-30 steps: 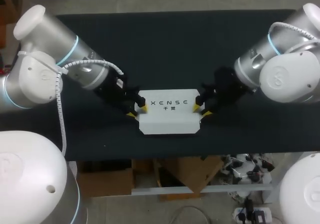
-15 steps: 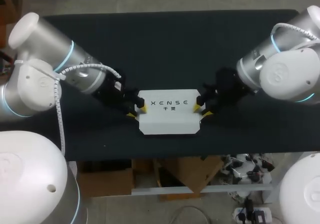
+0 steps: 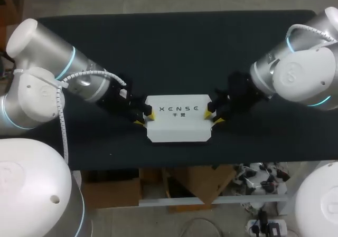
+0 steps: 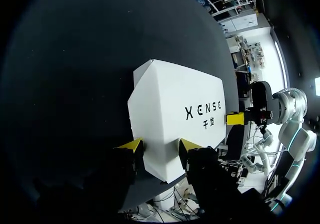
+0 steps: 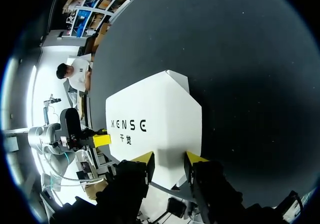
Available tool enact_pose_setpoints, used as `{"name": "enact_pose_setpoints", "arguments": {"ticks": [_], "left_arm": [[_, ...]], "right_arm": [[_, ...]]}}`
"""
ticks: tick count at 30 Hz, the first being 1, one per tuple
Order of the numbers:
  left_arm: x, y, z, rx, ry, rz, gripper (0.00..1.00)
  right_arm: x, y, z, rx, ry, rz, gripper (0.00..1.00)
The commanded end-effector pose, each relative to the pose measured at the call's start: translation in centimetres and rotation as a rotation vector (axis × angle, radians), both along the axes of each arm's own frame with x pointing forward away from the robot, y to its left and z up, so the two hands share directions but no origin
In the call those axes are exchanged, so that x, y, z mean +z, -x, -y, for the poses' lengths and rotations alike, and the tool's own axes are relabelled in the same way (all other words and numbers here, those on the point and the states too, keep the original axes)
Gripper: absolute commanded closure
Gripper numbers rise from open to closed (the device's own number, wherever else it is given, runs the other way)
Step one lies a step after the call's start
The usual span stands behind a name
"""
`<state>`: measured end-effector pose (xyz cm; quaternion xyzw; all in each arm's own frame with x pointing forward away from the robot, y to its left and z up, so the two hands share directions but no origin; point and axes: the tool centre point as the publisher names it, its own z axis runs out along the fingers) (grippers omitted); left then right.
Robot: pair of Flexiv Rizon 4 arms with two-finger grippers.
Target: Assemble the packaging by folding the flat box into shape, placing the metal phone stand inside, and closing the box properly
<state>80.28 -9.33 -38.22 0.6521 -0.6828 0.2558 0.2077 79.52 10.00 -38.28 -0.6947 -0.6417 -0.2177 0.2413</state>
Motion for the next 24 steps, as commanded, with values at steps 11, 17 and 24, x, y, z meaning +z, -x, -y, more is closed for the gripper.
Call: {"name": "enact_pose_setpoints", "arguments": {"ticks": [11,17,24], "left_arm": [[-0.48,-0.02,0.21,-0.004,0.001,-0.002,0.53],[-0.5,-0.1,0.29,-0.006,-0.002,-0.005,0.53],[-0.42,-0.1,0.36,-0.006,-0.004,-0.003,0.53]], "right_arm": [[-0.71,0.2,0.27,0.043,-0.018,0.052,0.6],[-1.19,0.17,0.11,0.057,-0.027,0.062,0.6],[-1.19,0.04,-0.08,0.059,-0.034,0.069,0.59]]}}
